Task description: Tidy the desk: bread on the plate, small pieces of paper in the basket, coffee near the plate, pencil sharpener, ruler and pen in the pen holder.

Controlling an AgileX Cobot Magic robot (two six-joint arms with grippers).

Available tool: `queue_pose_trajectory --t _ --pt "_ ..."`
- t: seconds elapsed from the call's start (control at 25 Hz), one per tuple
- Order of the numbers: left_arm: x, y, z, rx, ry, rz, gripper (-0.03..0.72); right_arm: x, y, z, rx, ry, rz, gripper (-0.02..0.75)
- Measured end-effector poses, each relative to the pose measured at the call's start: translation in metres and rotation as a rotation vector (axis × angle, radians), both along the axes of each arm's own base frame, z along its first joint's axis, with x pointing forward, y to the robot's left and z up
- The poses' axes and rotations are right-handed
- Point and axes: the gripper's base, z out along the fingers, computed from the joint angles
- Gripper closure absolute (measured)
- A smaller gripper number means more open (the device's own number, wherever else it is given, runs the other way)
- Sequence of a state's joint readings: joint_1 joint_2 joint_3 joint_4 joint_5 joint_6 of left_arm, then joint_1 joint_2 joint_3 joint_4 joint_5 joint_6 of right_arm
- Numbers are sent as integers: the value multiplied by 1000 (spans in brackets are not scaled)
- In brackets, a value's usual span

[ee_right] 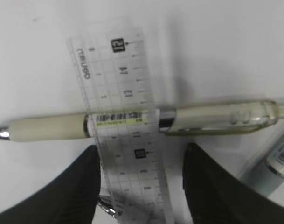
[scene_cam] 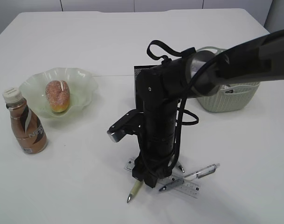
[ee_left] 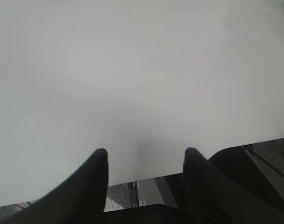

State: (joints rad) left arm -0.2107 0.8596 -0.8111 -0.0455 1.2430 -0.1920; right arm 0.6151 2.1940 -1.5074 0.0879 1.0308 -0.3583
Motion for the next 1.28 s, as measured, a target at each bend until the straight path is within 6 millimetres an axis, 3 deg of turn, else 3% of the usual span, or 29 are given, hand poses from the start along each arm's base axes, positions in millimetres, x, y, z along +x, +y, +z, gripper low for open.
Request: queue_pose_trajectory --t 0.12,0.28,0.4,0.68,1.04,1.28 --pt "0 0 0 1 0 0 309 0 0 0 -1 0 0 308" --pt "0 0 0 2 0 0 308 0 0 0 -3 0 2 424" --pt "0 0 0 2 0 0 309 0 0 0 -3 0 2 452" --pt "0 1 0 11 -2 0 308 2 0 3 -18 8 8 454" --pt "1 3 0 30 -6 1 309 12 10 32 2 23 -10 455" --pt "1 4 0 45 -10 2 308 13 14 38 27 26 -36 456"
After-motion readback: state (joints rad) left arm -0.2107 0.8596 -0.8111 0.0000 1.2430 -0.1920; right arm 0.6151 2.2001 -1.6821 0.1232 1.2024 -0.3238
